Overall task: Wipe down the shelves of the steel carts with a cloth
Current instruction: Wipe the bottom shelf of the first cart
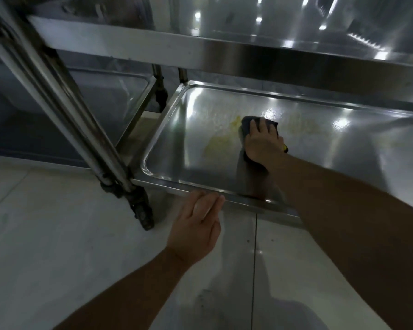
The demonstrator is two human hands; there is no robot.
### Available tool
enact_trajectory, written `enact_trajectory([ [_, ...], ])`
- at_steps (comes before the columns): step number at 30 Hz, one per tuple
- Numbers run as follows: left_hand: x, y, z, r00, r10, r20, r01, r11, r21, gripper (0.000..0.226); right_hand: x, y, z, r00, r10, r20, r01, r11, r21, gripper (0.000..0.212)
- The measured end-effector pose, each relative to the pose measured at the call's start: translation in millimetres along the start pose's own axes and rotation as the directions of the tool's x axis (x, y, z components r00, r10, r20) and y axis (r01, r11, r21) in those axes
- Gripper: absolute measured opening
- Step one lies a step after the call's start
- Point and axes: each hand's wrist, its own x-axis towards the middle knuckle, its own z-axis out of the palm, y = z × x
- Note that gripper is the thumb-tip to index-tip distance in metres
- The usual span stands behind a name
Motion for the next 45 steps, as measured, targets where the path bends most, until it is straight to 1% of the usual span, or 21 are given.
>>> enact_trajectory([
  [4,1,1,-3,1.0,0.012,-0.002,-0.012,1.0,0.001,0.044,-13,-10,-1,0.998,-0.049,0.032,0.05,0.998,-0.027,0.061],
  [9,2,0,-6,1.0,-0.012,-0.007,0.012,1.0,-0.013,0.041,-67,-6,8,0.994,-0.107,0.033,0.109,0.989,-0.096,0.062],
  [13,5,-5,-25,0.996,-0.019,0.092,0.026,0.996,-0.081,0.044,-116,3,15,0.989,-0.145,0.009,0.146,0.986,-0.085,0.059],
  [16,0,-18,-39,0.988,-0.097,0.122,0.106,0.992,-0.072,0.045,-136,5,17,0.99,-0.142,-0.013,0.141,0.989,-0.054,0.054],
  [18,-3,-30,-46,0.983,-0.155,0.099,0.161,0.985,-0.061,0.045,-143,0,20,0.989,-0.144,-0.035,0.141,0.988,-0.069,0.052],
  [20,-3,-42,-50,0.983,-0.175,0.059,0.178,0.983,-0.043,0.044,-147,-9,24,0.986,-0.164,-0.032,0.159,0.98,-0.117,0.051],
  [23,-2,-56,-51,0.988,-0.154,0.018,0.155,0.987,-0.052,0.042,-147,-21,28,0.981,-0.192,0.006,0.19,0.965,-0.182,0.054],
  [26,-3,-62,-45,0.99,-0.139,-0.017,0.137,0.985,-0.104,0.04,-148,-30,31,0.981,-0.193,0.023,0.193,0.954,-0.229,0.057],
  [29,-4,-61,-41,0.987,-0.156,-0.03,0.148,0.975,-0.168,0.039,-154,-41,33,0.981,-0.189,0.03,0.191,0.952,-0.241,0.057],
  [34,-6,-66,-43,0.989,-0.147,-0.013,0.142,0.971,-0.192,0.042,-145,-56,34,0.977,-0.208,0.047,0.213,0.953,-0.217,0.057],
  [36,-9,-70,-38,0.992,-0.127,-0.026,0.12,0.975,-0.187,0.043,-130,-58,34,0.982,-0.188,0.023,0.188,0.963,-0.194,0.056],
  [40,-12,-74,-32,0.994,-0.095,-0.051,0.085,0.98,-0.178,0.044,-94,-63,31,0.997,-0.08,-0.005,0.079,0.987,-0.143,0.056],
  [45,-15,-73,-27,0.992,-0.104,-0.073,0.09,0.98,-0.177,0.044,-40,-57,25,0.998,-0.056,-0.042,0.049,0.986,-0.161,0.057],
])
